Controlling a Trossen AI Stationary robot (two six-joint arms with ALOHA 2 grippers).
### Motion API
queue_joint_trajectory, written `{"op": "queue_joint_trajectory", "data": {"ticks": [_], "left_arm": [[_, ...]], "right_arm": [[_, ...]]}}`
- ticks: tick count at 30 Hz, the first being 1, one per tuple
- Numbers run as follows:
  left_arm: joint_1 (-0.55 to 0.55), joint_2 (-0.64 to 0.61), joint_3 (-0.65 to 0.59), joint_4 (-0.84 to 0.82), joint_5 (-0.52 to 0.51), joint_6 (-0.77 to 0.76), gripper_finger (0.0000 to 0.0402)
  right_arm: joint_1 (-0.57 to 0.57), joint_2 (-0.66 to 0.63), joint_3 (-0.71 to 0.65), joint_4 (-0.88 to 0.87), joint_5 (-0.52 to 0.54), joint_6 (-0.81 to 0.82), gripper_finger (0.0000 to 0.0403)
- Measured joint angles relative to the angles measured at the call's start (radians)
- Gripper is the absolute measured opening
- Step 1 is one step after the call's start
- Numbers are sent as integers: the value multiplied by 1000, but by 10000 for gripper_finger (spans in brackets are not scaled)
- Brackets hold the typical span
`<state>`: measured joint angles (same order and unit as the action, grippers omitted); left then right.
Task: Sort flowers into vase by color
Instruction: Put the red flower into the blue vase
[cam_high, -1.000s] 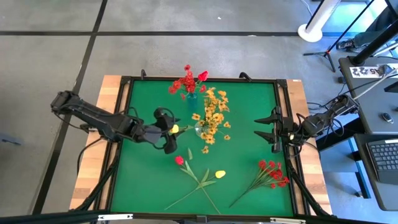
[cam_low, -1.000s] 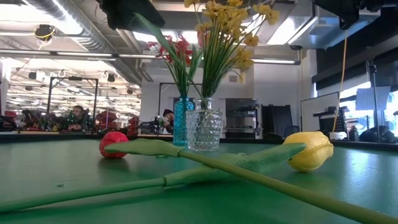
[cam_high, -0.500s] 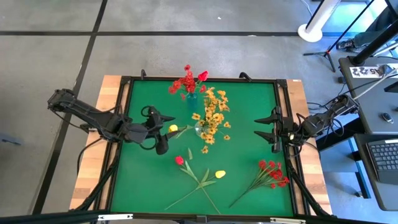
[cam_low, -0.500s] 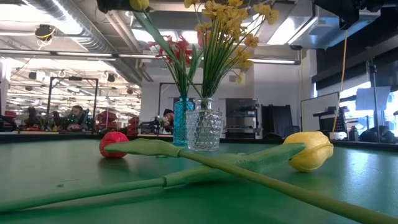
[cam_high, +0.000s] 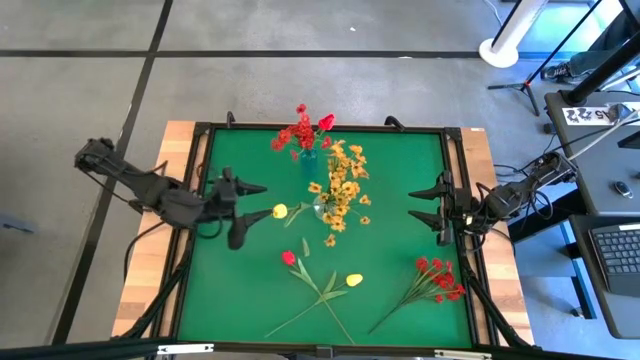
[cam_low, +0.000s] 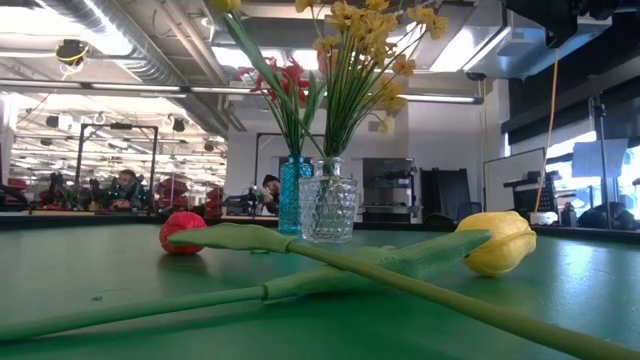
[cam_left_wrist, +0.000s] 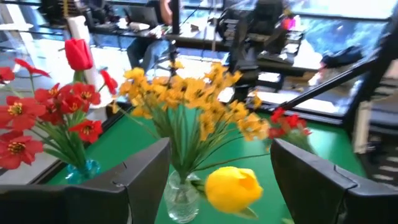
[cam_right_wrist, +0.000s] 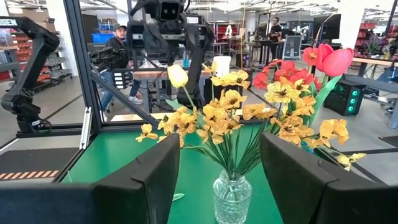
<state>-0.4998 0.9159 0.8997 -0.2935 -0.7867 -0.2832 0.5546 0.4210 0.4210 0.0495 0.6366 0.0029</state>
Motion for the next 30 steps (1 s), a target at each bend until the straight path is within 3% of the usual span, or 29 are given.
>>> {"op": "queue_joint_trajectory", "data": {"ticks": [6, 13, 22, 30], "left_arm": [[-105, -56, 0, -118, 24, -118, 271], [-248, -29, -20, -239, 33, -359, 270], [-293, 81, -183, -221, 18, -695, 270], [-291, 286, -230, -19, 17, -746, 270]], "right_arm": [[0, 0, 0, -7, 0, 0, 220], [0, 0, 0, -6, 0, 13, 220], [0, 0, 0, -2, 0, 18, 220], [0, 0, 0, -6, 0, 18, 220]]}}
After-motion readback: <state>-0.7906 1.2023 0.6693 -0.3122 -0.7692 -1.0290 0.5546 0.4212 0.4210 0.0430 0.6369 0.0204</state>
